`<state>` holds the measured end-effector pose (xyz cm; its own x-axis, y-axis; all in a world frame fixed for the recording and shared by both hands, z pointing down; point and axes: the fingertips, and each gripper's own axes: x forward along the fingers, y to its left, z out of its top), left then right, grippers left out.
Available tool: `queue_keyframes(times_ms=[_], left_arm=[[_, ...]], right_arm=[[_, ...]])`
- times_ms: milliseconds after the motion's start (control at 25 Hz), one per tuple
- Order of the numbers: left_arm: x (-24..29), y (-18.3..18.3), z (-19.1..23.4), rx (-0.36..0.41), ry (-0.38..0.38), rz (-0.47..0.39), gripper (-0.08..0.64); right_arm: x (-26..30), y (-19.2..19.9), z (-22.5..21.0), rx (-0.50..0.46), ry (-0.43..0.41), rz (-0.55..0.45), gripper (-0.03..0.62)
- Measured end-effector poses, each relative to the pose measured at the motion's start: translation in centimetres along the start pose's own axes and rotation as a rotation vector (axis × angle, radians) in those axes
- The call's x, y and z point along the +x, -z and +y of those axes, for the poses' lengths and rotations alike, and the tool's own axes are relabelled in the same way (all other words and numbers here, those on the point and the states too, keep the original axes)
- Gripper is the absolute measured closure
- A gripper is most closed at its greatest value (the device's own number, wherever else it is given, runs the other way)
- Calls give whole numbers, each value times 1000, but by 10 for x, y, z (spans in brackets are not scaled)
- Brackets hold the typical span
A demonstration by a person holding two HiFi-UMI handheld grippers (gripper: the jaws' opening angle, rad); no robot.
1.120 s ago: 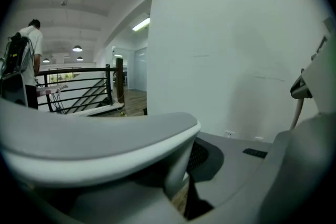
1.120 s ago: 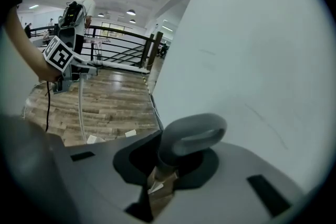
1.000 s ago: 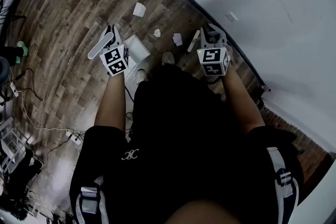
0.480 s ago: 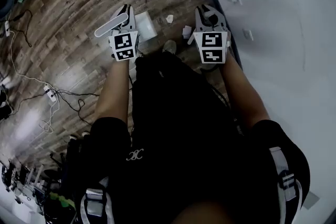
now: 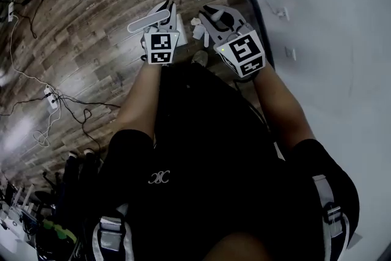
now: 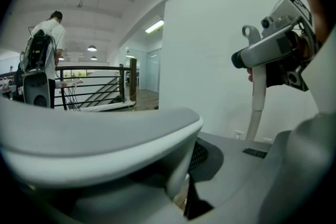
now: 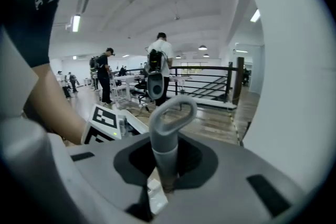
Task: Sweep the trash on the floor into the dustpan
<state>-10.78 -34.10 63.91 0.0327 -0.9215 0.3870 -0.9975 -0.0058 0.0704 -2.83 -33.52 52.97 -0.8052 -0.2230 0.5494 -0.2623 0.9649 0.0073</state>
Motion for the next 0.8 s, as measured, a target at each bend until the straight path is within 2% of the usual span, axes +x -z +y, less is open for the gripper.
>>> queue_keyframes(times_ms=[160,320,520,800], left_arm=[[-7,0,12,-14,9,-9,515],[-15,1,23,-26,16,-19,515],[-24,11,27,-31,24,-36,515],[-32,11,41,-62,18,-40,515]], right_arm=[[13,-25,43,-81,-84,-25,529],[20,-43,63,-94,-99,-42,531],[12,-35,61,-102,0,-11,531],[-17,-44,29,-113,139,20,531]])
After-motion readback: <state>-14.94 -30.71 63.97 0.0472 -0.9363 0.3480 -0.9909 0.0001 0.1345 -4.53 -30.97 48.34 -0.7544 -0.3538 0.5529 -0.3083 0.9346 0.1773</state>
